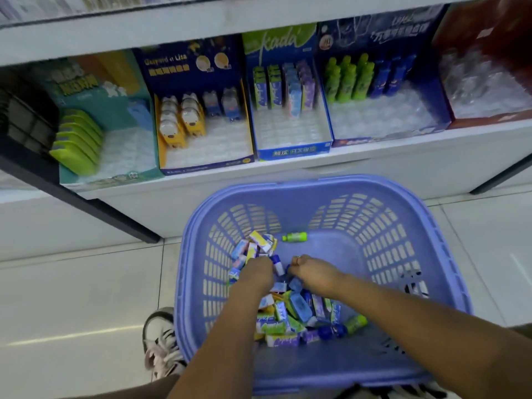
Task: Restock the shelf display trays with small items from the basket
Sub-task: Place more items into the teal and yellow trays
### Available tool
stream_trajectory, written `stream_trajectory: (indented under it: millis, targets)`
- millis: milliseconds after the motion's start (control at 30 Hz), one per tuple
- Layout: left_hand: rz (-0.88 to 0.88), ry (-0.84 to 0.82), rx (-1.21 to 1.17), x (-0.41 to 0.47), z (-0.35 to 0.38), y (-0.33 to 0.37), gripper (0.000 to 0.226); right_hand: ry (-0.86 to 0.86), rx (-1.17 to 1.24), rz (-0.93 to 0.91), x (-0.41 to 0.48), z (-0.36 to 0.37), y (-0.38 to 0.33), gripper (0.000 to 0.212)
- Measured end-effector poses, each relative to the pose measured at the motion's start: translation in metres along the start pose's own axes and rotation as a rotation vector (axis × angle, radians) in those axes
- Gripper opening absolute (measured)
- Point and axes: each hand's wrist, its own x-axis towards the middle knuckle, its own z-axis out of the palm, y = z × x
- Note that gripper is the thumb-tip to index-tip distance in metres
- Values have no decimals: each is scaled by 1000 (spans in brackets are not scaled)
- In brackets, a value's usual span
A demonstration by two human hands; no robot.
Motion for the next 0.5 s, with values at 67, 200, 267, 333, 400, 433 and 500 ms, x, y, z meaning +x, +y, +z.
stream_trajectory:
  millis: [67,200,267,333,400,433,500]
  targets:
    - [27,20,54,3,0,2,31,-1,-52,-20,5,11,1,35]
    - [141,-15,121,5,5,17,24,27,-1,68,7,11,19,26]
    - [195,-74,153,5,10,27,30,54,31,129,7,2,35,31]
    - [247,-170,209,6,19,33,42,92,187,251,5,-9,47,34]
    - [319,-213,314,6,25,36,51,146,484,360,3,-21,52,20]
    - [347,-216,362,8,27,36,51,165,670,392,3,-30,55,10]
    - [371,-188,396,5,32,38,45,149,1116,425,-9,-46,53,6]
